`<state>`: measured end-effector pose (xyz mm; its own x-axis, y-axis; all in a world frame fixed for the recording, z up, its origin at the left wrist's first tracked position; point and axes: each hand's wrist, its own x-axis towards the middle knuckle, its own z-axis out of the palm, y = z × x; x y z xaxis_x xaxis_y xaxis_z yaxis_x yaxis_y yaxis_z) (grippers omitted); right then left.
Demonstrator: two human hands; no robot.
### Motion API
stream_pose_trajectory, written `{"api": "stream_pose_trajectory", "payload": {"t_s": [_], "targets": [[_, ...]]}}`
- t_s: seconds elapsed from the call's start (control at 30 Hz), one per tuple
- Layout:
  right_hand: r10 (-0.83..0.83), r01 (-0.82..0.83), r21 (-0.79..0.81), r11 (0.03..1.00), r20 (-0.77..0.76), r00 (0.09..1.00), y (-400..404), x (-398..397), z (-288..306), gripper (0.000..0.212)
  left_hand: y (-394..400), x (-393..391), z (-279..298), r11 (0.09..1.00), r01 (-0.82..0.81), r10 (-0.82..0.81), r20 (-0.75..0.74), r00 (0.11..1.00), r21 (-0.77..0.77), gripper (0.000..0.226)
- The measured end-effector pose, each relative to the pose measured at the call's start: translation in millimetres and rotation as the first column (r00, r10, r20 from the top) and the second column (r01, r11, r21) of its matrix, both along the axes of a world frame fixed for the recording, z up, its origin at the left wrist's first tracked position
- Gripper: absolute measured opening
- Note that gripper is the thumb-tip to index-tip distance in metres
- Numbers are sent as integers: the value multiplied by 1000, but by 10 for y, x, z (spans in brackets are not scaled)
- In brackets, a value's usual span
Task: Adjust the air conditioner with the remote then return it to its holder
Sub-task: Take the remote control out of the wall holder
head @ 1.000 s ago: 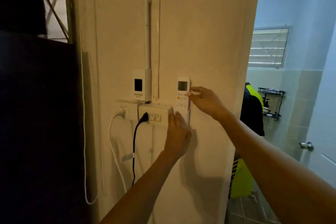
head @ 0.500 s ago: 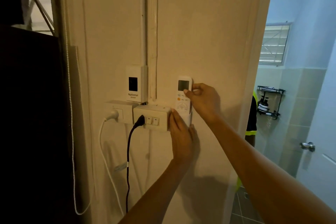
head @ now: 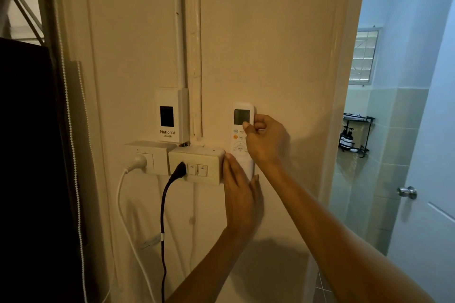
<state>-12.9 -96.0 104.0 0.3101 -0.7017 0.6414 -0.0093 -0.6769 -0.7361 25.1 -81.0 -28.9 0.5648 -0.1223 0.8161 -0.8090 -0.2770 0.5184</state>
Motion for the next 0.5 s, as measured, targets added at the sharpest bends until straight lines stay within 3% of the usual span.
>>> {"api": "stream_pose_trajectory", "payload": {"t_s": [0.17, 0.5], "targets": [[3, -3, 2, 1000, 19, 1000, 38, 16, 16, 20, 2, 35, -27, 999, -24, 24, 5, 1000, 46, 69], [-10, 10, 8, 1000, 48, 999, 43, 4, 34, 20, 15, 38, -35, 999, 35, -34, 26, 999, -25, 68]]}}
